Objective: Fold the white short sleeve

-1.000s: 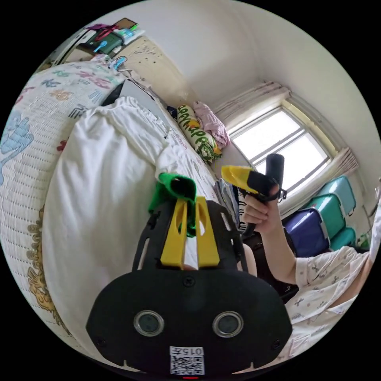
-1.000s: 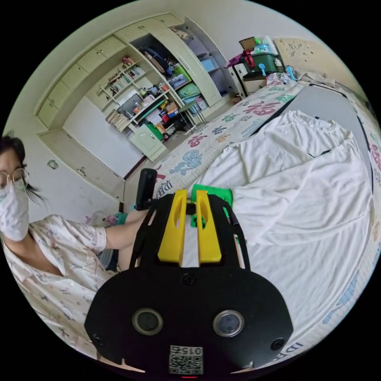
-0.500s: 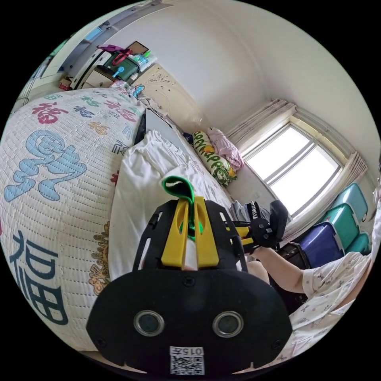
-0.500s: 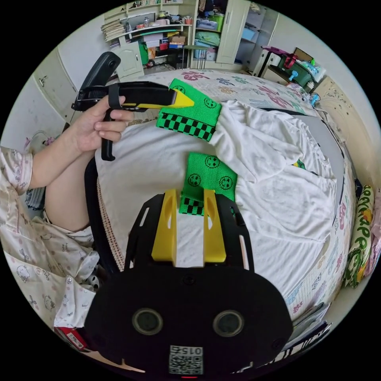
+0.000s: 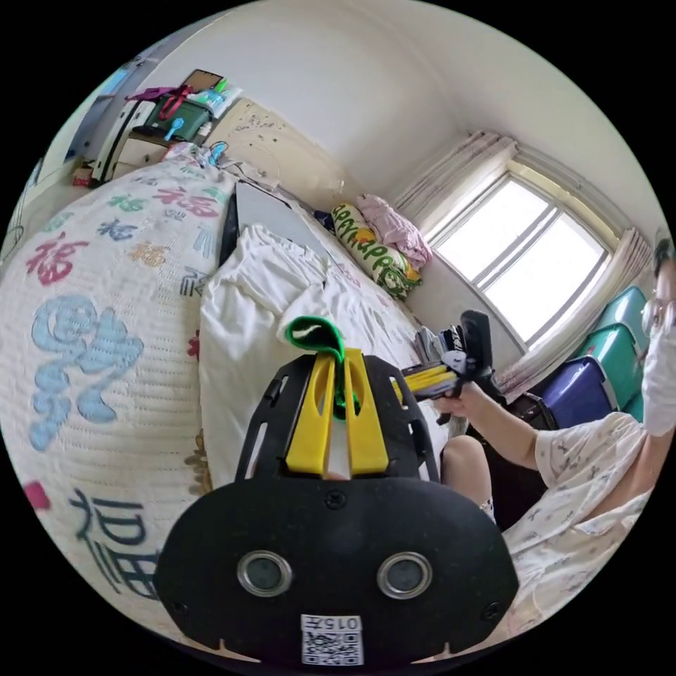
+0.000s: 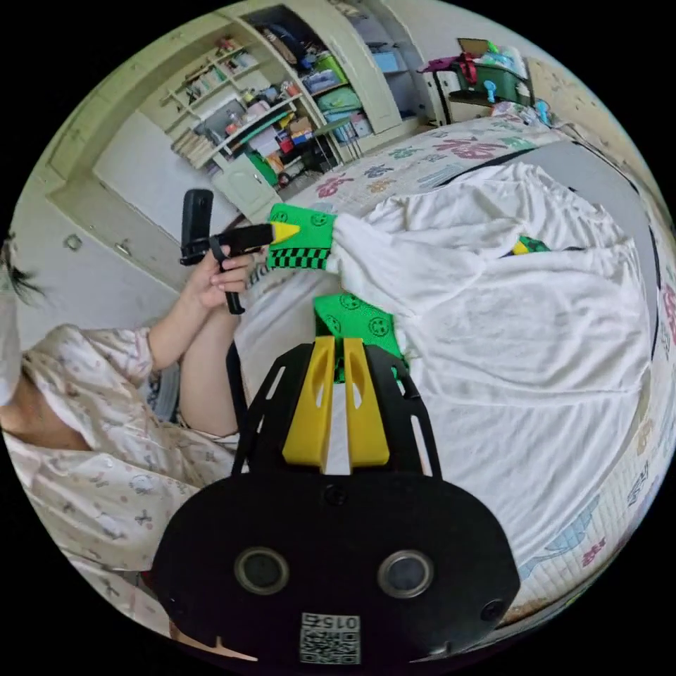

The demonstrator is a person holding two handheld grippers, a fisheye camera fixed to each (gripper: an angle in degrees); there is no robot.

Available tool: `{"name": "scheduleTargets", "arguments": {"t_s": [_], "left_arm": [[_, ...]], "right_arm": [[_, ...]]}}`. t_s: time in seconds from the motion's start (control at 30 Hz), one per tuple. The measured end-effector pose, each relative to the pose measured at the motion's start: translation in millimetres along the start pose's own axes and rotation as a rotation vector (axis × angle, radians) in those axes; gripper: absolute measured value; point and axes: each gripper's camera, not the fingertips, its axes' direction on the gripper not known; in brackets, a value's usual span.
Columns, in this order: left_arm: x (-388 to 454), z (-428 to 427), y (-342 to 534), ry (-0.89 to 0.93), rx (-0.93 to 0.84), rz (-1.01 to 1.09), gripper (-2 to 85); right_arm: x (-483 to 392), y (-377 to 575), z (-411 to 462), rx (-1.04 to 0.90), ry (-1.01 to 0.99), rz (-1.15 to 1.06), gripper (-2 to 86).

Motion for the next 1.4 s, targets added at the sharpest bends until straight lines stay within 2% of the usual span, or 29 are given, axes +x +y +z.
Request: {"name": "scheduleTargets", "arguments": {"t_s": [0.03, 0.07, 0.13, 0.2, 0.23, 0.27, 0.3, 0.37, 0.43, 0.6, 0.7, 0.87, 1.0, 1.17, 1.4], "left_arm": [[-0.5, -8.2, -15.1, -0.003, 0.010, 0.007, -0.1], [-3.5, -29.5, -52.2, -0.032, 0.028, 0.027, 0.1], [-17.2, -73.8, -115.9, -0.172, 0.104, 0.011, 0.5], [-43.8, -135.2, -193.8, -0.484, 0.271, -0.060, 1.4], [-47.9, -144.6, -208.8, -0.597, 0.304, -0.061, 2.1], [-58.7, -154.6, -229.8, -0.802, 0.347, -0.093, 3.5], [-74.6, -161.1, -239.0, -0.911, 0.353, -0.200, 8.4], [-88.4, -163.9, -230.8, -0.885, 0.349, -0.312, 12.2], [-78.3, -152.0, -194.9, -0.772, 0.371, -0.264, 12.3], [-32.5, -95.4, -51.9, -0.416, 0.125, -0.172, 10.4], [-3.2, -75.9, 14.6, -0.242, -0.024, -0.152, 9.1], [39.7, -44.8, 64.8, -0.284, -0.316, -0.088, 9.0], [50.8, -12.8, 78.9, -0.274, -0.487, -0.092, 13.5], [56.8, 32.2, 93.4, -0.302, -0.633, -0.053, 13.7], [63.6, 61.3, 108.6, -0.445, -0.669, 0.014, 8.7]], "right_arm": [[16.6, -5.7, -23.8, 0.026, -0.024, 0.026, 1.1], [53.9, -14.0, -82.9, 0.102, -0.020, 0.098, 1.0], [113.0, -18.3, -195.0, 0.238, 0.105, 0.207, 1.0], [184.8, -4.3, -358.1, 0.458, 0.487, 0.421, 1.2], [202.0, 4.7, -397.1, 0.530, 0.573, 0.506, 1.3], [230.4, 32.8, -465.8, 0.709, 0.678, 0.702, 1.7], [244.3, 63.1, -507.8, 0.843, 0.745, 0.834, 2.3], [250.1, 101.3, -528.0, 0.965, 0.742, 0.943, 3.9], [245.9, 118.7, -515.5, 0.979, 0.661, 0.881, 6.0], [193.3, 156.5, -361.7, 0.553, 0.413, 0.639, 8.8], [152.7, 187.5, -289.8, 0.388, 0.251, 0.584, 9.7], [99.3, 205.0, -228.7, 0.143, 0.187, 0.555, 13.1], [86.7, 208.6, -218.1, 0.065, 0.134, 0.571, 12.8], [75.8, 203.8, -194.8, -0.058, 0.096, 0.567, 9.7], [52.9, 191.7, -184.2, -0.150, 0.228, 0.568, 3.1]]}}
